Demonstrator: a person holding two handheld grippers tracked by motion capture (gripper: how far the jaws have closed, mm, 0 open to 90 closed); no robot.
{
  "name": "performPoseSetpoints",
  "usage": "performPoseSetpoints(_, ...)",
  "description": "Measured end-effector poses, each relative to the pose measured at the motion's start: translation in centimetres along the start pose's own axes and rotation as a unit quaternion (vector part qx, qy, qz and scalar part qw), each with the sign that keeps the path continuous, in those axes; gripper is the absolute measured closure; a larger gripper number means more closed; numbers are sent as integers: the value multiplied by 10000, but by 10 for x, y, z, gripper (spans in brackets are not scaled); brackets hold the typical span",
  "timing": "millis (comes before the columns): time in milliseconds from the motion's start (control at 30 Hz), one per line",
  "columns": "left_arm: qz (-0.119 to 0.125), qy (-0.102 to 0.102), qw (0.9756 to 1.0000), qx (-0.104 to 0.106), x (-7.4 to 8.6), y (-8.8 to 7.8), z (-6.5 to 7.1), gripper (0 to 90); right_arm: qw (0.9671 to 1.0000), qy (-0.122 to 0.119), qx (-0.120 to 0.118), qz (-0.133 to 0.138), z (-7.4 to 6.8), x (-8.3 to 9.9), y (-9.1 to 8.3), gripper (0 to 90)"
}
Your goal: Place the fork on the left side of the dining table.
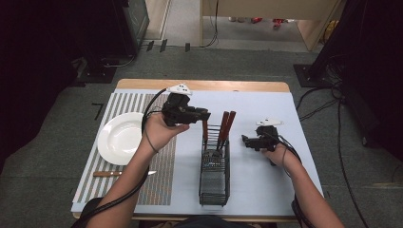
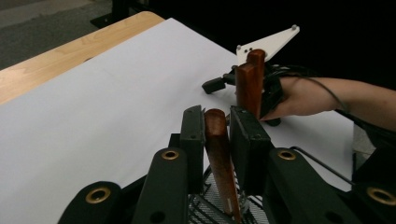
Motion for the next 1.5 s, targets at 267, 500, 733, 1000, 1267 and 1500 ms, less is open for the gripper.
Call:
performPoseSetpoints(267,210,-105,9995,210,-13,-14,12,818,10000,-1,-1,-1,0,0,0,130)
performPoseSetpoints(500,447,24,9984,333,-29,-32,24,819,10000,-9,-4,0,0,0,0,130)
performPoseSetpoints(733,598,156,9976,317,-53,-58,28,819,10000,0,0,-2,0,0,0,130)
performPoseSetpoints(1000,686,325,9969,201,-76,-80,28,819,10000,1,-1,-1,0,0,0,130)
performPoseSetpoints(1267,606,517,9963,-310,-89,-86,4,819,10000,1,-2,6,0,0,0,130)
performPoseSetpoints(1500,511,389,9943,-852,-83,-85,-37,819,10000,-7,-4,10,0,0,0,130)
Point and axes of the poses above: each handheld gripper's, and its own axes: y roughly forward along the jaws, x roughly out of its underside, z roughly to its right, the point moved 9 cm from there along y, roughly forward along the jaws, and after that the axes turned 6 degrees about -x, right-handed, at the moved point
